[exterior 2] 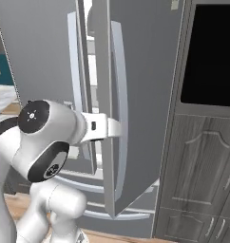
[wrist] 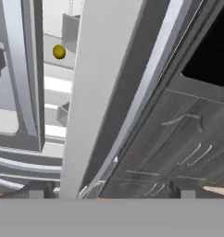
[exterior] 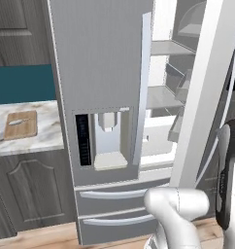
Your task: Retrieve a lemon from the fridge and place it on the cutting board with the fish.
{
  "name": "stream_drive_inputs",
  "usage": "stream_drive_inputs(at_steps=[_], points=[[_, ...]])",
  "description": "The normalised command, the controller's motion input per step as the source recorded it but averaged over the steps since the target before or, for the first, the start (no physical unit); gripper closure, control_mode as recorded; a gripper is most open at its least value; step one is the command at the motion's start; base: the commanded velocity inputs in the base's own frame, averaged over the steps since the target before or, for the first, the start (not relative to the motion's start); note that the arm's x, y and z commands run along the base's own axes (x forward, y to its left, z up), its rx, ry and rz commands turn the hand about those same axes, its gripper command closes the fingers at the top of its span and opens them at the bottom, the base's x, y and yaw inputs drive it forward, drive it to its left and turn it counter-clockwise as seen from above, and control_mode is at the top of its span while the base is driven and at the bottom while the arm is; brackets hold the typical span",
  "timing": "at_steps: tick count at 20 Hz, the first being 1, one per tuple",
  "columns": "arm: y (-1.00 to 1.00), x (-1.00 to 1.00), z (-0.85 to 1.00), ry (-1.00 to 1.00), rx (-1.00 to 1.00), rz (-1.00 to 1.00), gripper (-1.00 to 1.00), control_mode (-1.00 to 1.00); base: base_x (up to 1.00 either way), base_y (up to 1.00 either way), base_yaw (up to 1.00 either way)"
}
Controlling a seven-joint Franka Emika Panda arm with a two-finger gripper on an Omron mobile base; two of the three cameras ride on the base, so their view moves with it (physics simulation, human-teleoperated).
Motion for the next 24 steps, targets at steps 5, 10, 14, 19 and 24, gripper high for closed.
stream_drive_inputs(at_steps=[5,10,14,19,24], points=[[0.95,0.12,0.02,0.35,-0.55,-0.17,-1.00,-1.00,0.00,0.00,0.00],[0.70,0.50,0.03,0.34,-0.44,-0.12,-1.00,-1.00,0.00,0.00,0.00],[0.13,0.25,-0.05,0.11,-0.12,-0.01,-1.00,-1.00,0.00,0.00,0.00],[0.00,0.64,-0.02,0.01,-0.03,0.00,-1.00,-1.00,0.00,0.00,0.00],[-0.06,0.58,-0.16,0.00,-0.05,0.00,-1.00,-1.00,0.00,0.00,0.00]])
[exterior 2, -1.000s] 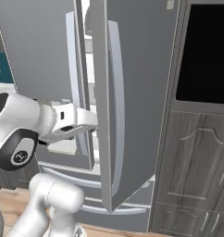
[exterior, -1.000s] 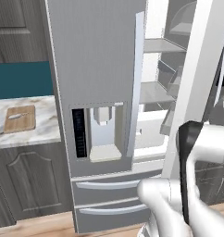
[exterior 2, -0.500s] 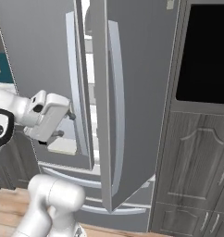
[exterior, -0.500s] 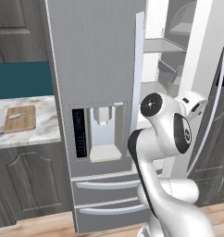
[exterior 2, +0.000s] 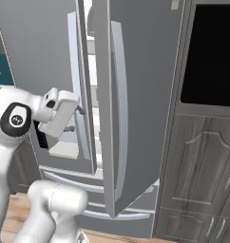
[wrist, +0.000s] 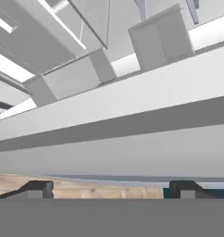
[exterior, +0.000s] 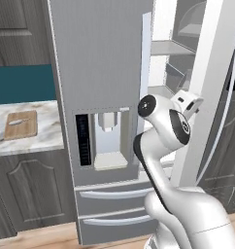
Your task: Retrieve a lemon from the fridge and place it on the cutting board with the fish.
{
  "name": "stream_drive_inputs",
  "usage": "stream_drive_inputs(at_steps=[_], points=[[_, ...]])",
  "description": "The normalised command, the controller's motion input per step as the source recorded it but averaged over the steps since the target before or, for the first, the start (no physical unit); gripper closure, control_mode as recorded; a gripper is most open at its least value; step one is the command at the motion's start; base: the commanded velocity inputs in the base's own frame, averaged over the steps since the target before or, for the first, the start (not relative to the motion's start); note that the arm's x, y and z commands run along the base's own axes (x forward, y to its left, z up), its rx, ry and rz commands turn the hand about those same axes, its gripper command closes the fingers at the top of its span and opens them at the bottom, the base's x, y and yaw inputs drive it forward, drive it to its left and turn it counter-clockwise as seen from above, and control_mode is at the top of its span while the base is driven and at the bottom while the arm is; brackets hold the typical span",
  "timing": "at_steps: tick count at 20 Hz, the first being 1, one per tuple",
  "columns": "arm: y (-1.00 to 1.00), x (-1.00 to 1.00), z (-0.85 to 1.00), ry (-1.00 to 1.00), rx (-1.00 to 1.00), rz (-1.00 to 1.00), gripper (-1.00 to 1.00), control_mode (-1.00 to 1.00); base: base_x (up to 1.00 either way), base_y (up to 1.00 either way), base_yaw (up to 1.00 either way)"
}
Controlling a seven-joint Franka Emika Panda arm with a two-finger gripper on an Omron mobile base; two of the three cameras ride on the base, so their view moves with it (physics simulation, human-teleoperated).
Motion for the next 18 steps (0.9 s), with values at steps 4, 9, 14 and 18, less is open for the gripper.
stream_drive_inputs(at_steps=[4,9,14,18], points=[[-0.29,0.30,-0.23,0.00,-0.02,0.00,-1.00,-1.00,0.00,0.00,0.00],[-0.34,0.32,-0.26,0.00,-0.01,0.00,-1.00,-1.00,0.00,0.00,0.00],[-0.24,0.34,-0.18,0.00,-0.01,0.03,-1.00,-1.00,0.00,0.00,0.00],[-0.06,0.42,-0.09,0.00,0.00,0.07,-1.00,-1.00,0.00,0.00,0.00]])
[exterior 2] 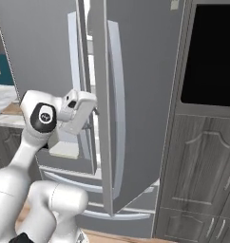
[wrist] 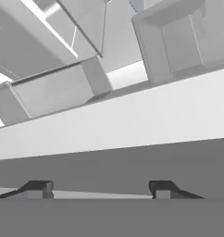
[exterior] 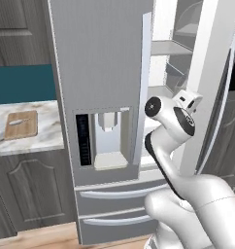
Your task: Retrieve a lemon from the fridge and place it on the cutting board with the fish.
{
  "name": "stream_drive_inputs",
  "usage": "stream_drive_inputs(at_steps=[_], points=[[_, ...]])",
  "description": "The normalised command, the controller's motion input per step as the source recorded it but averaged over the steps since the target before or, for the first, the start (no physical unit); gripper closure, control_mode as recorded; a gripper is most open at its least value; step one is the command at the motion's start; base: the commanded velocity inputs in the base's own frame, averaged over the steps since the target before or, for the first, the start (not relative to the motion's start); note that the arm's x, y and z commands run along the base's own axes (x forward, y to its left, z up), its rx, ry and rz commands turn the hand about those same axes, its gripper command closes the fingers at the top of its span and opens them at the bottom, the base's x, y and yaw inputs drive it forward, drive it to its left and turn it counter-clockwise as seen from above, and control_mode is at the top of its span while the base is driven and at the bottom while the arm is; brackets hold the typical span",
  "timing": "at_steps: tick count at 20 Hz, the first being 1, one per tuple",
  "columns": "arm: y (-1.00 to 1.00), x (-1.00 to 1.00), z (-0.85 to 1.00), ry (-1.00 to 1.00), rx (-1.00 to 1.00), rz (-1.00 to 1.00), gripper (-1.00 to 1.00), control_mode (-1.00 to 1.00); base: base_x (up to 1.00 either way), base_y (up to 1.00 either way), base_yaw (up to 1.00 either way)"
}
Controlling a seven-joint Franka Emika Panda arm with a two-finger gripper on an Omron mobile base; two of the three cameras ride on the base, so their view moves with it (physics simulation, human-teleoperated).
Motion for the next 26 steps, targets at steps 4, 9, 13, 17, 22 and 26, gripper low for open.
stream_drive_inputs(at_steps=[4,9,13,17,22,26], points=[[-0.35,0.14,-0.14,-0.02,-0.04,0.03,-1.00,-1.00,0.00,0.00,0.00],[-1.00,-0.08,-0.47,0.00,-0.11,-0.02,-1.00,-1.00,0.00,0.00,0.00],[-1.00,-0.01,-0.62,0.00,-0.14,-0.10,-1.00,-1.00,0.00,0.00,0.00],[-1.00,-0.03,-0.66,0.00,-0.15,-0.15,-1.00,-1.00,0.00,0.00,0.00],[-1.00,-0.07,-0.65,0.00,-0.13,-0.17,-1.00,-1.00,0.00,0.00,0.00],[-1.00,-0.05,-0.56,-0.01,0.00,-0.14,-1.00,-1.00,0.00,0.00,0.00]])
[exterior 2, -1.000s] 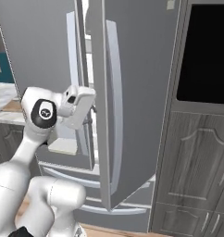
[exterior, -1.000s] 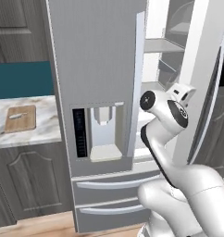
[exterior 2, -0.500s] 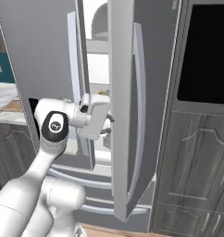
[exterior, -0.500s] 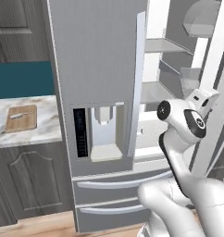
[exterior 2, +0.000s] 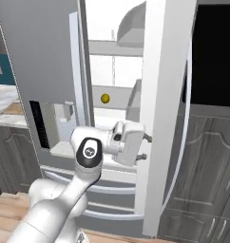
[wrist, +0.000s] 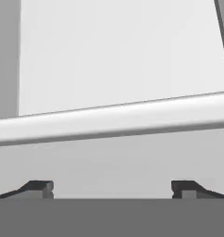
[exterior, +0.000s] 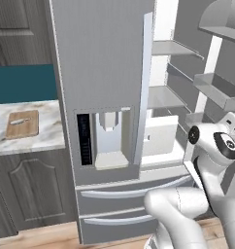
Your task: Retrieve a lemon from the fridge and place it on the cutting board with the fish.
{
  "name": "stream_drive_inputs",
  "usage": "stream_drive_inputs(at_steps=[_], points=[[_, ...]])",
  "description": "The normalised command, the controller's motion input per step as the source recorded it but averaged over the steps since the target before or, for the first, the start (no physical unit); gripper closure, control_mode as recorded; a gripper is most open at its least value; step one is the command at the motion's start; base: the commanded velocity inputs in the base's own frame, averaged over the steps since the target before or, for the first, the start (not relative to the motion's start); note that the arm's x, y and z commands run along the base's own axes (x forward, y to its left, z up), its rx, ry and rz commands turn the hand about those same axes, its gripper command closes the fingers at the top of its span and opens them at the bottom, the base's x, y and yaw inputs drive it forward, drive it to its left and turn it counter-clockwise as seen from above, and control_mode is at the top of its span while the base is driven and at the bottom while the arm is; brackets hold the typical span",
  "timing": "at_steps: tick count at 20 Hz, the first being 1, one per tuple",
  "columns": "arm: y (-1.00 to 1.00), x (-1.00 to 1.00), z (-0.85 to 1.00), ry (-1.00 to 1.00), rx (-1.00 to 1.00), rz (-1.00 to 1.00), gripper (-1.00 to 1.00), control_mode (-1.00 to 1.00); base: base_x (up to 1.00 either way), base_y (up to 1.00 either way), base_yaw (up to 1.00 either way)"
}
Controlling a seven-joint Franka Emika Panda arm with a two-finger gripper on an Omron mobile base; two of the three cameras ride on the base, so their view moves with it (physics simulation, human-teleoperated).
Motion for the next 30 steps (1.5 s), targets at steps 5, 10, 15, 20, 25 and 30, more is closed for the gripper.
stream_drive_inputs(at_steps=[5,10,15,20,25,30], points=[[-0.09,-0.61,0.52,-0.06,0.16,-0.18,-1.00,-1.00,0.00,0.00,0.00],[0.98,-0.74,0.94,-0.14,0.21,-0.21,-1.00,-1.00,0.00,0.00,0.00],[0.51,-0.25,0.19,-0.01,0.73,-0.27,-1.00,-1.00,0.00,0.00,0.00],[0.53,-0.01,-0.48,-0.15,0.99,-0.19,-1.00,-1.00,0.00,0.00,0.00],[0.94,0.00,-0.03,-0.28,0.64,0.03,-1.00,-1.00,0.00,0.00,0.00],[0.52,0.32,-0.01,-0.32,0.02,0.46,-1.00,-1.00,0.00,0.00,0.00]])
